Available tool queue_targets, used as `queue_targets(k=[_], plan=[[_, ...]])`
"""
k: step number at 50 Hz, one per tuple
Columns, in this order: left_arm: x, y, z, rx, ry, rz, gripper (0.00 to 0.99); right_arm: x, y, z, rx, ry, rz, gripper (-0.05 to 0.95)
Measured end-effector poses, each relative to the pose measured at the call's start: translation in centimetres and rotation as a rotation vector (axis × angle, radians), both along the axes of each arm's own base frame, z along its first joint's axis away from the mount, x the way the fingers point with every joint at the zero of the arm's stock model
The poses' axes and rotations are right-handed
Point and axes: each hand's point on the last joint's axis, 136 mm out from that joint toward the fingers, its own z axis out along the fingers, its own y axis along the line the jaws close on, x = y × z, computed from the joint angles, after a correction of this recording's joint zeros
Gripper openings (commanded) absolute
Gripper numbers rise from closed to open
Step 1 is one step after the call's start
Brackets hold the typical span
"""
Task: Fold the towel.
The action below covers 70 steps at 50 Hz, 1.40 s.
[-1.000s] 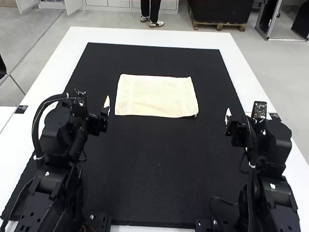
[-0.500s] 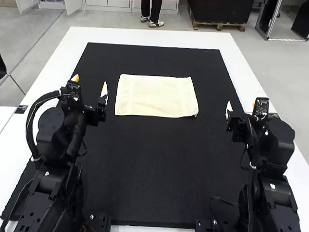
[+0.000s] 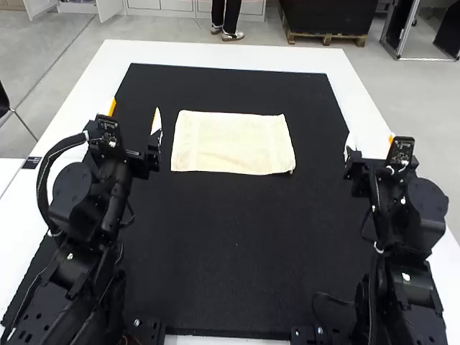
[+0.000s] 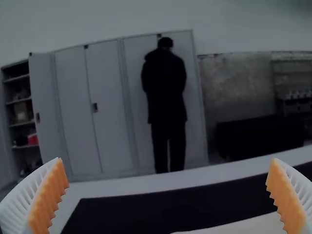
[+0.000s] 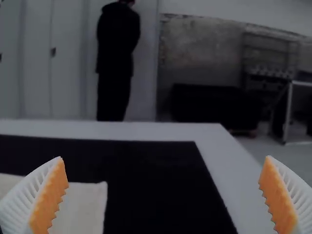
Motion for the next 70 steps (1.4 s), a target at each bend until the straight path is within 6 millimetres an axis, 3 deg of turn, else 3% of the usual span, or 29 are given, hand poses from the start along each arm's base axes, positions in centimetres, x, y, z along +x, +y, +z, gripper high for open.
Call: queue_targets(k=[11,20,28,36,41,61,70], plan=[[-0.3,1.9,1.1,-0.005,-0.035,0.092,0.961,0.2,-0.1,-1.4,0.002,0.057,-0.005,0.91],[-1.0,3.4,3.1,0.011,-0.087,0.145,0.956,0.1,-0.3,-0.5,0.006,0.022,-0.014,0.91],[-2.1,3.5,5.8,0.028,-0.148,0.141,0.952,0.1,-0.3,-0.4,0.030,0.015,-0.010,0.91],[-2.4,3.2,6.9,0.035,-0.178,0.122,0.961,0.4,-0.3,-0.7,0.043,0.031,-0.008,0.91],[-1.9,3.1,7.0,0.039,-0.163,0.116,0.961,0.9,-0.4,-1.1,0.061,0.074,-0.007,0.91],[1.0,2.9,9.5,-0.016,-0.077,0.084,0.959,4.7,-0.8,0.9,0.131,0.207,-0.006,0.91],[3.2,2.8,9.3,-0.061,0.015,0.066,0.959,6.7,-1.0,1.7,0.145,0.255,-0.011,0.91]])
